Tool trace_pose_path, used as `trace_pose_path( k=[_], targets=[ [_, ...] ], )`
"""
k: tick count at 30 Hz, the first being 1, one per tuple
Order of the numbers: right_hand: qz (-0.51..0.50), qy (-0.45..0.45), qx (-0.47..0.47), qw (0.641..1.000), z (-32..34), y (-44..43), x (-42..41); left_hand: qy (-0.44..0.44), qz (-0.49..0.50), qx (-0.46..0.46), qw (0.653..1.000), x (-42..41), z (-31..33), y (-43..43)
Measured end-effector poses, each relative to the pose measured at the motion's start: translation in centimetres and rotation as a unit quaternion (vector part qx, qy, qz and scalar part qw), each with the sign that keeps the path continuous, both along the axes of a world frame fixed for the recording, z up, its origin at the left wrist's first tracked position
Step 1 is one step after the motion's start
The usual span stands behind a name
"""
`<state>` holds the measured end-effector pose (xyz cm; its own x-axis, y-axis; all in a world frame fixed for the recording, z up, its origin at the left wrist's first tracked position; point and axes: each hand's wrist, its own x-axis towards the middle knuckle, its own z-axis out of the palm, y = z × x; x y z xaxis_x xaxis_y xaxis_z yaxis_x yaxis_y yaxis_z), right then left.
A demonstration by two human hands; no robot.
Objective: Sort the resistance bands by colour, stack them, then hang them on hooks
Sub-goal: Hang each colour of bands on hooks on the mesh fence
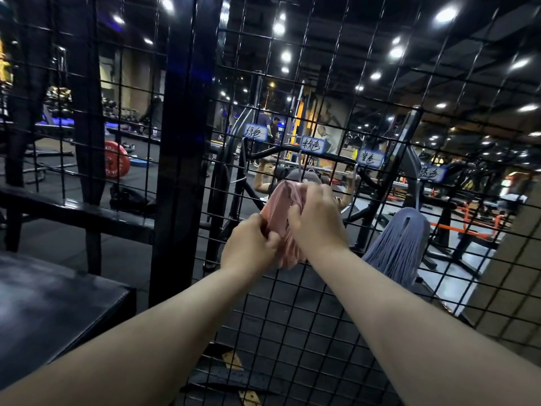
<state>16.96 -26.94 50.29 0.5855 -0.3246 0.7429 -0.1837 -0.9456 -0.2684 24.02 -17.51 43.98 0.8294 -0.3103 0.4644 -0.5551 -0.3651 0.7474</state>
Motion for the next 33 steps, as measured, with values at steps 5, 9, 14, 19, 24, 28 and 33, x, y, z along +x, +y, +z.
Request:
trace_pose_path(
  k=[5,9,14,19,24,28,33],
  targets=[
    [0.006,-0.002,0.081,0.997,-0.4,0.5,0.1,-0.081,0.097,0.058,0.990,-0.3,1.2,0.1],
    [-0.016,0.030,0.147,0.989,-0.5,0.7,0.5,-0.135,0.125,0.051,0.982,0.2,2.1,0.0],
    [0.026,0.019,0.258,0.966,-0.4,0.4,0.4,-0.151,0.030,0.009,0.988,0.5,4.1,-0.5],
    [0.057,0.019,0.257,0.965,-0.3,0.2,-0.3,-0.102,-0.061,-0.014,0.993,0.6,5.6,-0.7],
    [0.012,0.073,0.130,0.989,0.4,-0.2,-0.8,-0.110,-0.075,-0.019,0.991,0.1,6.1,-0.8],
    [-0.002,0.061,0.086,0.994,0.9,-0.3,-0.5,-0.117,-0.080,-0.032,0.989,0.5,6.0,-0.7],
    [-0.012,0.068,0.057,0.996,1.0,-0.3,-0.3,-0.112,-0.083,-0.027,0.990,1.3,6.4,-0.5]
  ],
)
